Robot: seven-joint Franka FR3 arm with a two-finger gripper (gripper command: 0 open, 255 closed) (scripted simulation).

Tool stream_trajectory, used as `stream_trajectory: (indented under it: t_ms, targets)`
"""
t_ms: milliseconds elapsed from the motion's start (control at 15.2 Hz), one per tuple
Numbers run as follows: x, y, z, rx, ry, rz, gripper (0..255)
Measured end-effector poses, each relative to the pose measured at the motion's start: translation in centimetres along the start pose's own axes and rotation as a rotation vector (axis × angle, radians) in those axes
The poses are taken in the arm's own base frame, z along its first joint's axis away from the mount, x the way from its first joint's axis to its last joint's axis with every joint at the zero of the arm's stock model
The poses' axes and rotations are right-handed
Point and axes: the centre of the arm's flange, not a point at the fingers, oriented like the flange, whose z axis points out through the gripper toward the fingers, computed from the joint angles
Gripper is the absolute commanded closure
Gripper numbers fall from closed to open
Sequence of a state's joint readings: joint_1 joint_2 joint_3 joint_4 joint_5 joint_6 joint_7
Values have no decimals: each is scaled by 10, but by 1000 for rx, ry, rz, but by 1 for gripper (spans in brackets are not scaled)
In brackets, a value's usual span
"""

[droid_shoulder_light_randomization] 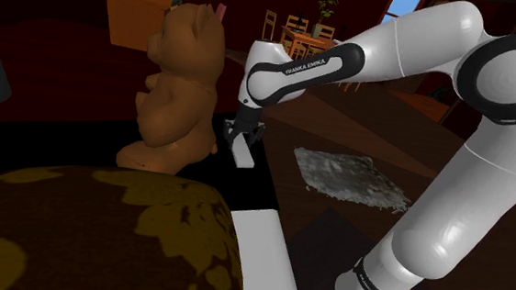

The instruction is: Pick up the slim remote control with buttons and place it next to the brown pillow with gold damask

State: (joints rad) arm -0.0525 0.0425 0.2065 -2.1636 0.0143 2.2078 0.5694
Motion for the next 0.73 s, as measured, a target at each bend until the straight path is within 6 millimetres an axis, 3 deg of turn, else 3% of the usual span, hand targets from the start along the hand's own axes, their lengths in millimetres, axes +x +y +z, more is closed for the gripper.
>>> stream_trajectory:
  t_ms: [726]
  targets:
    - [-2,-1,-59,0,0,0,255]
